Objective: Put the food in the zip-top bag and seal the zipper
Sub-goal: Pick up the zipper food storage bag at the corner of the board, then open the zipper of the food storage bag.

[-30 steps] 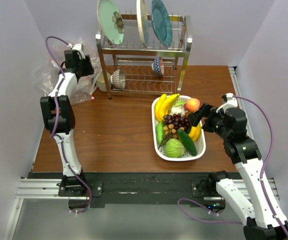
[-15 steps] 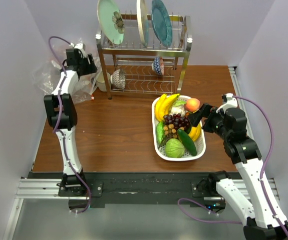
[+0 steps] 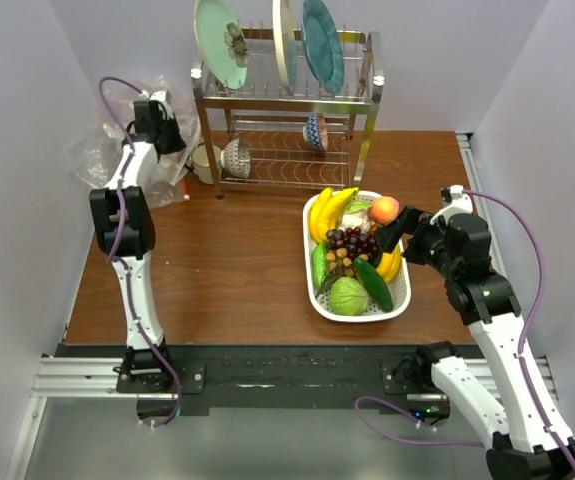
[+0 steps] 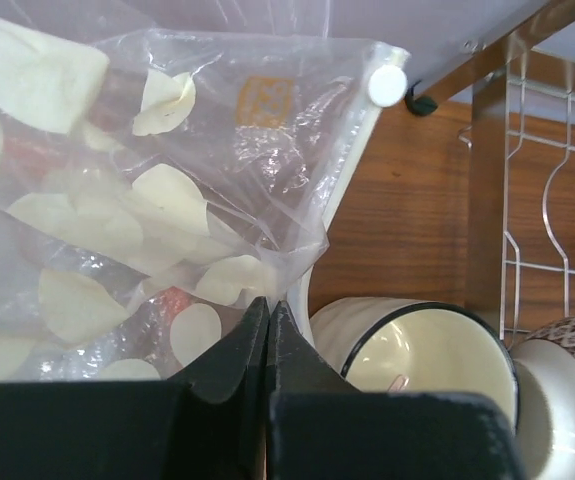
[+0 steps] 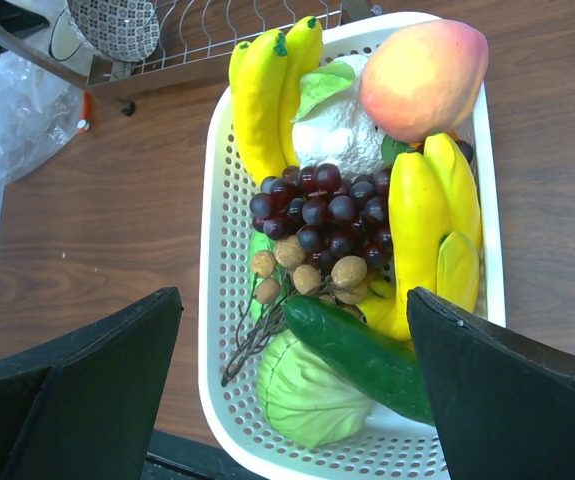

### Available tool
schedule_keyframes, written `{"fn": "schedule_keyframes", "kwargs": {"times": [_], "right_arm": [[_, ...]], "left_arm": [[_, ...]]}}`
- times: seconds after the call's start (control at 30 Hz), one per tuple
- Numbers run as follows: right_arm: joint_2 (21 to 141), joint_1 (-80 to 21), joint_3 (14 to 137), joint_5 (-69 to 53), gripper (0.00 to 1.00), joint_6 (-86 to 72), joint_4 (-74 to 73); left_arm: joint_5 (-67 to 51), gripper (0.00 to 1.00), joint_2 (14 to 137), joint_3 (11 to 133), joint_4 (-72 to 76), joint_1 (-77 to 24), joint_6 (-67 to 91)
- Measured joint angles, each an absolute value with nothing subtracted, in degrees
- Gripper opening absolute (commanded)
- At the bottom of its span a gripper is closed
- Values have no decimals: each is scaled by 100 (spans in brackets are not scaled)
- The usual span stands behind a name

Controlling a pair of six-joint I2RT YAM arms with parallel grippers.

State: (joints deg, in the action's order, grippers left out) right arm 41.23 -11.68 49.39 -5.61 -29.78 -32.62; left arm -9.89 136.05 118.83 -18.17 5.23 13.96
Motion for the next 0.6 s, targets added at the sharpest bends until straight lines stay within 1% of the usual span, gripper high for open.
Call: {"fn": "schedule_keyframes", "kwargs": {"times": [0.3,0.43,0.6], "right_arm": [[4169,-1168,4939,-587,99,-3000,-3240],[4239,-1168,4939,-646,99,-3039,-3221],[4320,-1168,4939,-978,99,-3083,-3087]], "left_arm": [[-648,0,13080,12250,-2174,574,1391],[-395,0,12626,12276,-2401,659,1391],[-381,0,11867,12217,-2742,862,1448]]}}
